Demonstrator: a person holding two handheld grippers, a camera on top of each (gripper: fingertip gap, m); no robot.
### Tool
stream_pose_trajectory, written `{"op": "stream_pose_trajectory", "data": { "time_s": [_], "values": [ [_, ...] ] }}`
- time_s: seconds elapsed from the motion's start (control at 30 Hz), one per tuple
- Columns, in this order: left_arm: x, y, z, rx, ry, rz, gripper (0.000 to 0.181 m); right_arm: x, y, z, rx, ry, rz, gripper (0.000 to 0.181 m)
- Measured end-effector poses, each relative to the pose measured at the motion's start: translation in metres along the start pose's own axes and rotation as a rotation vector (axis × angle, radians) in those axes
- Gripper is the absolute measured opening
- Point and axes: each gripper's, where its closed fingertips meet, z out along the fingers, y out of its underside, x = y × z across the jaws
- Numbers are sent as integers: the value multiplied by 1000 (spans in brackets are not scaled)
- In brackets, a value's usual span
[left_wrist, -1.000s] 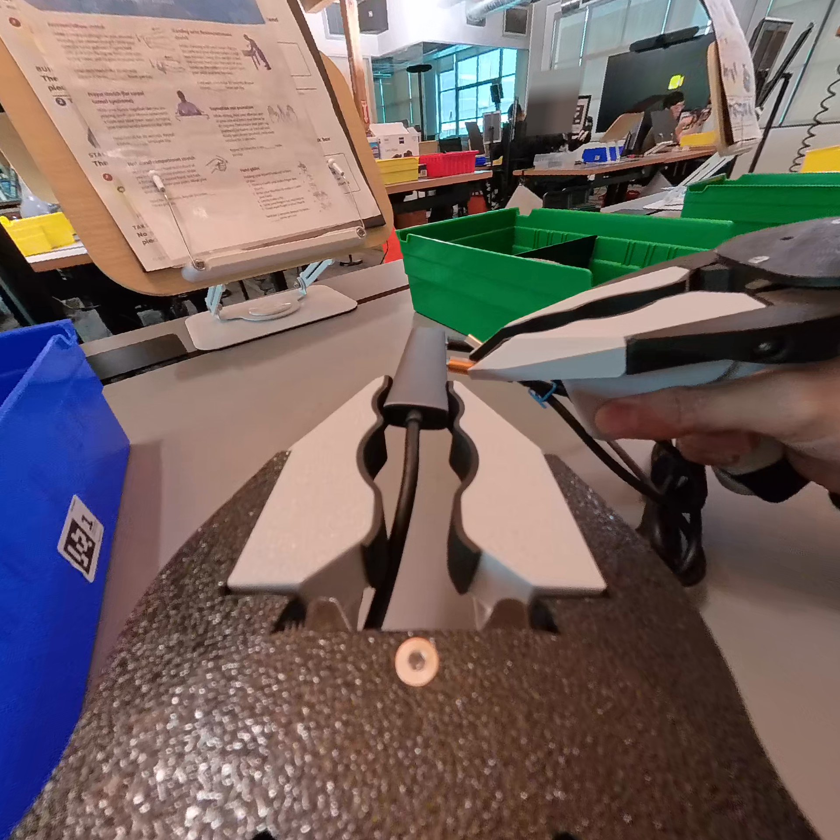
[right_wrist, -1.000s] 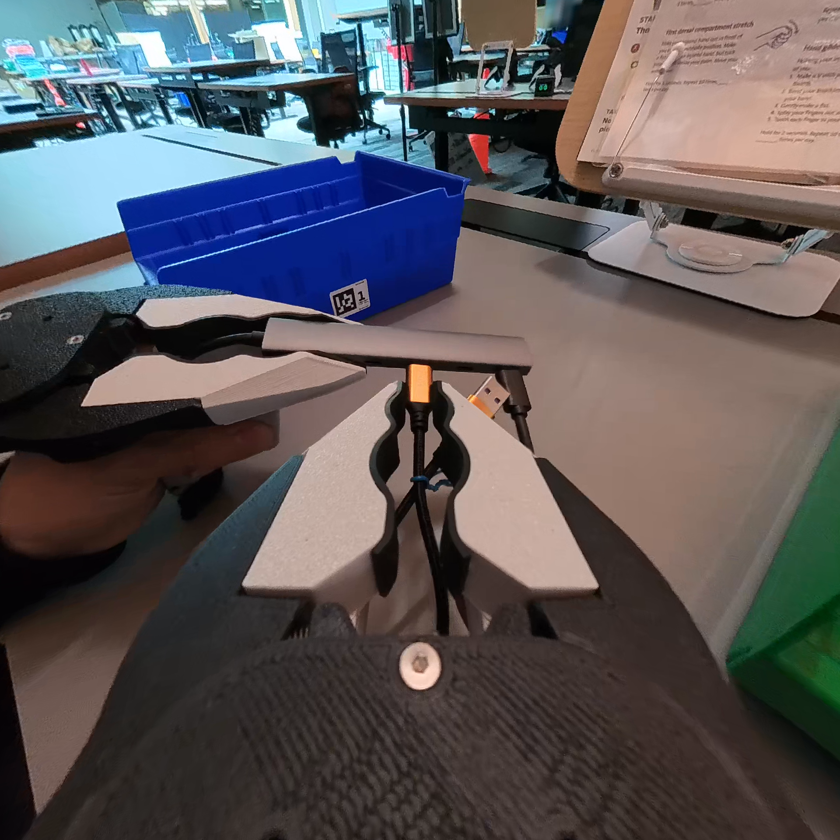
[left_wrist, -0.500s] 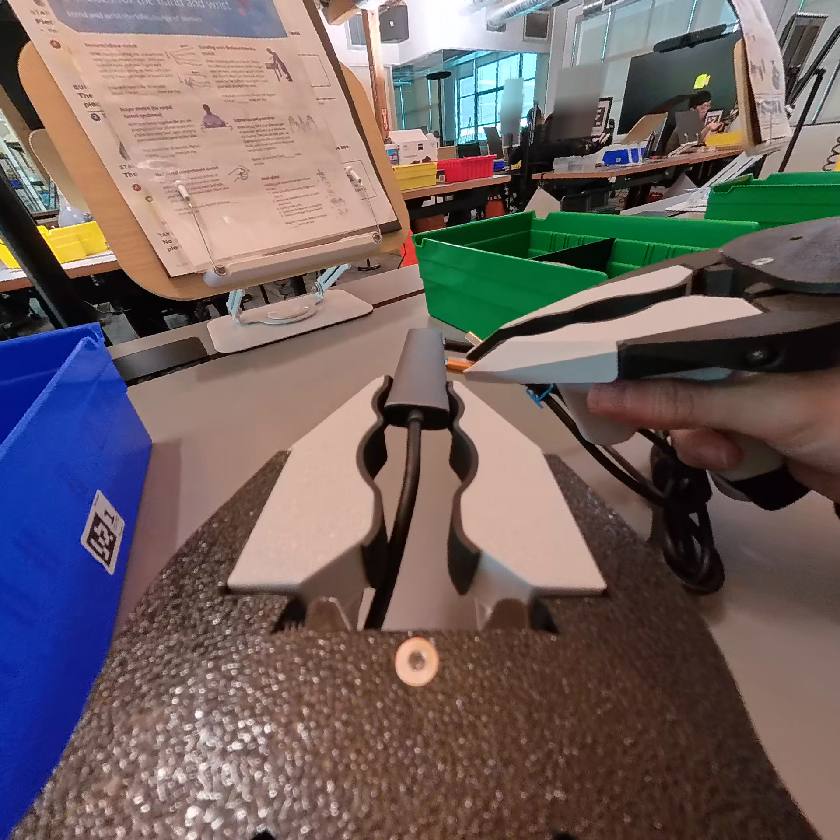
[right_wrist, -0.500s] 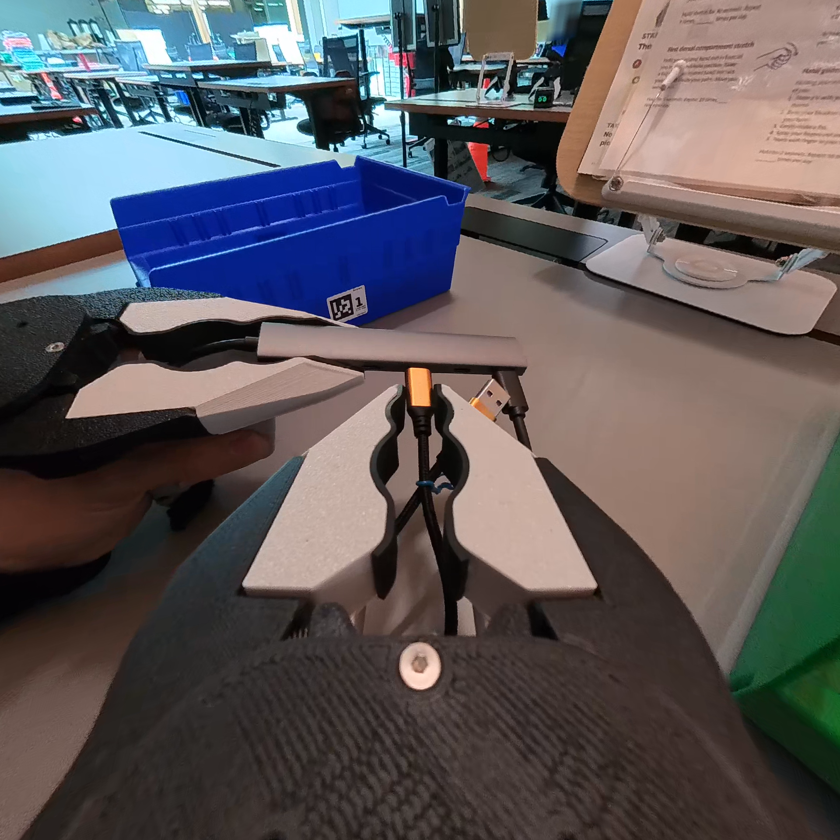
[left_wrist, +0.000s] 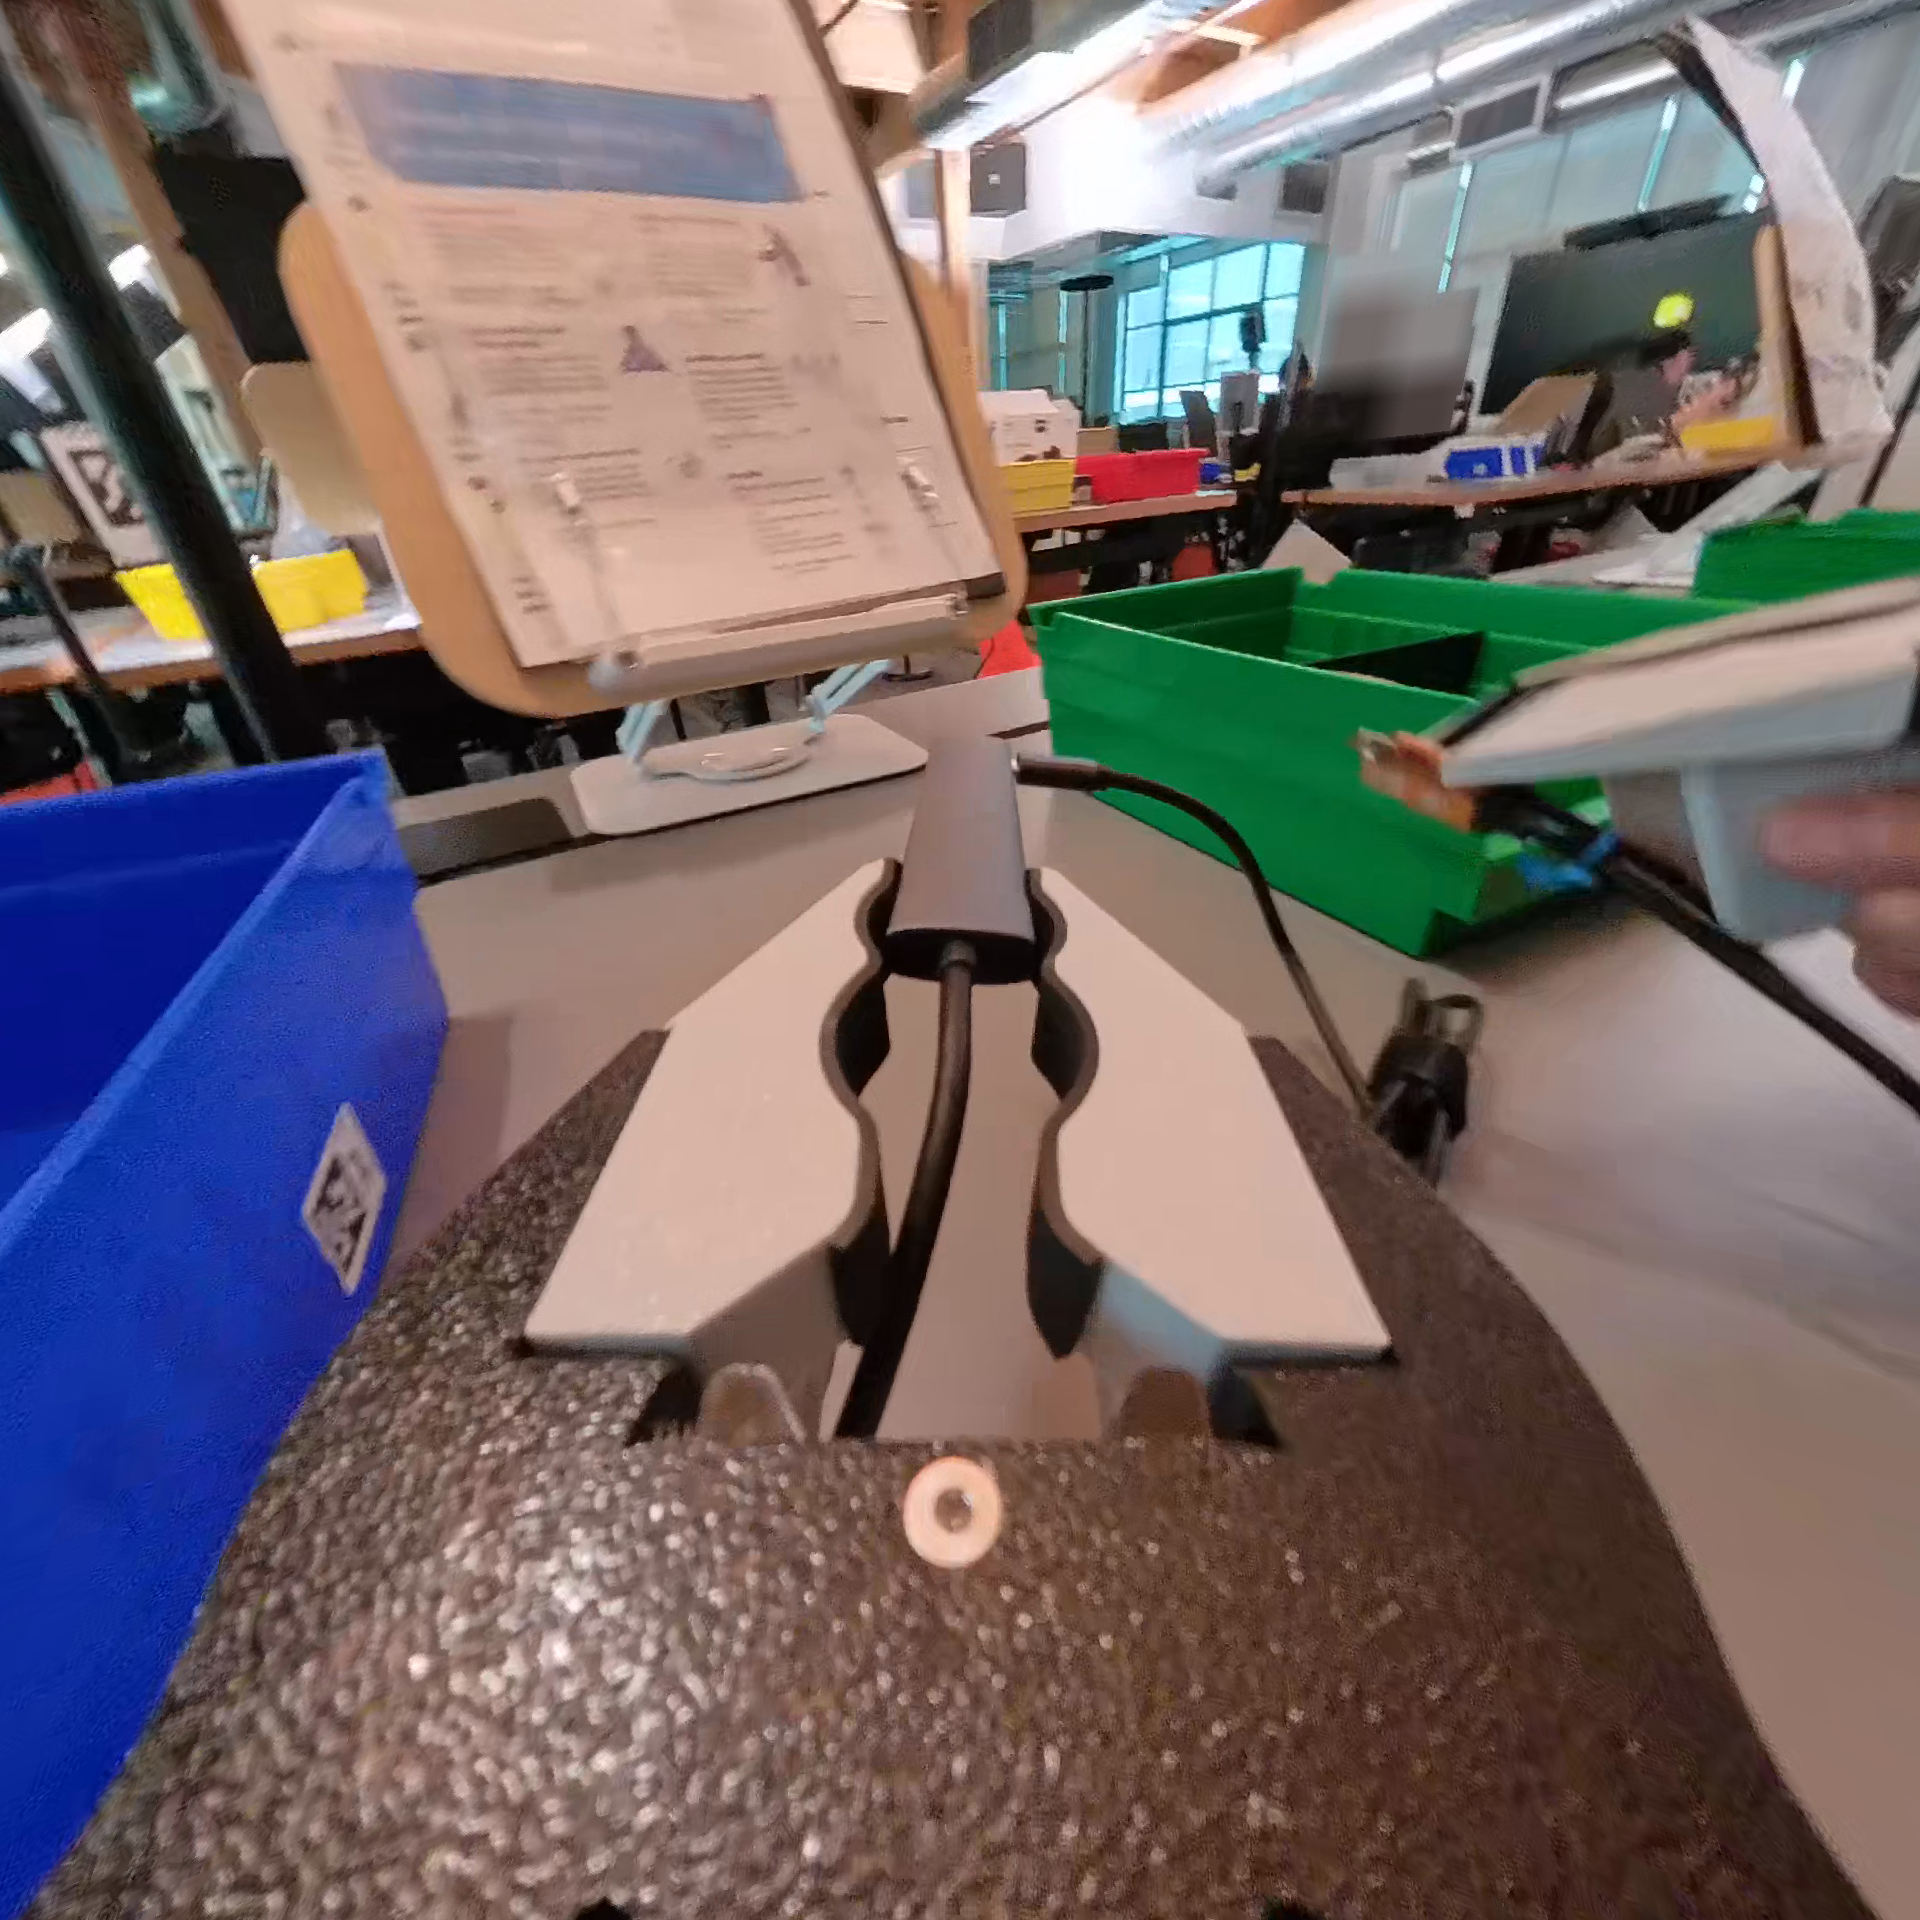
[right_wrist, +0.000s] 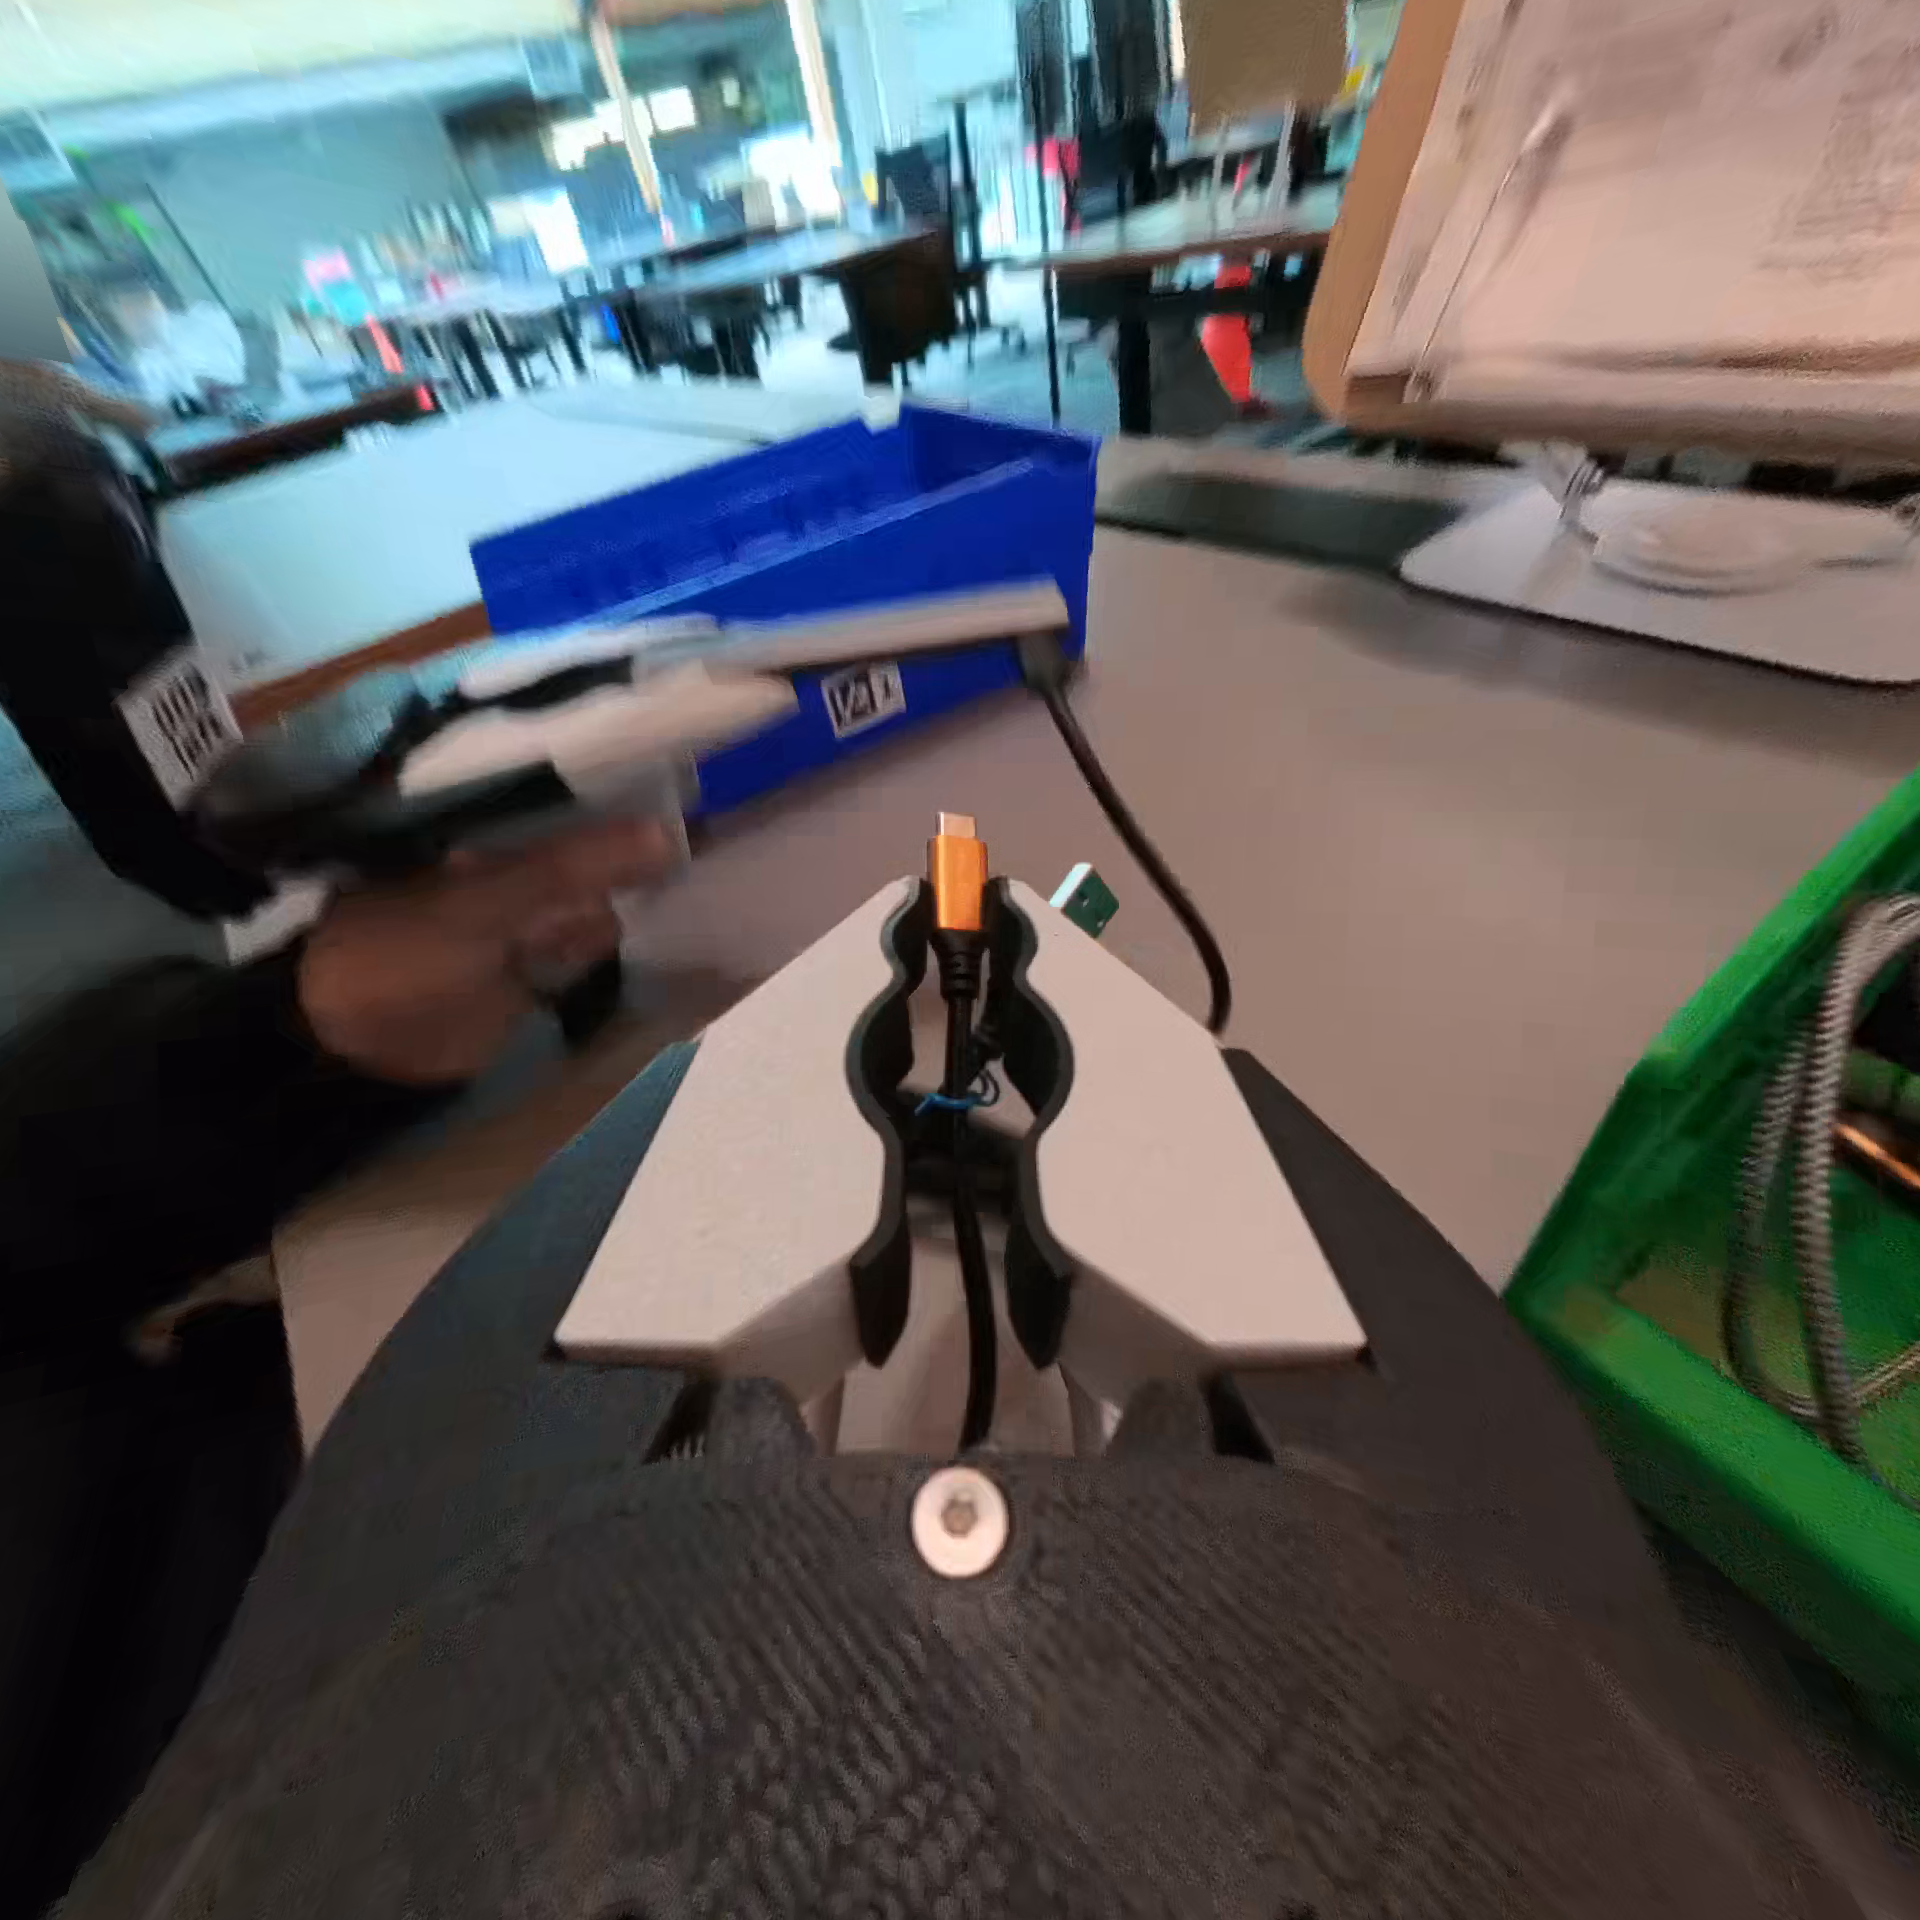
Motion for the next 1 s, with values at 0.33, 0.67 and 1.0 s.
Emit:
{"op": "stream_pose_trajectory", "data": {
  "time_s": [0.33,0.67,1.0],
  "values": [
    [-3,1,1,-3,-7,-3,22,3,-99,-58,13,237,-370,10],
    [-1,3,3,-17,7,1,21,125,-135,-93,-297,552,-759,11],
    [1,4,4,-26,24,-4,21,197,-65,-75,-568,456,-844,10]
  ]
}}
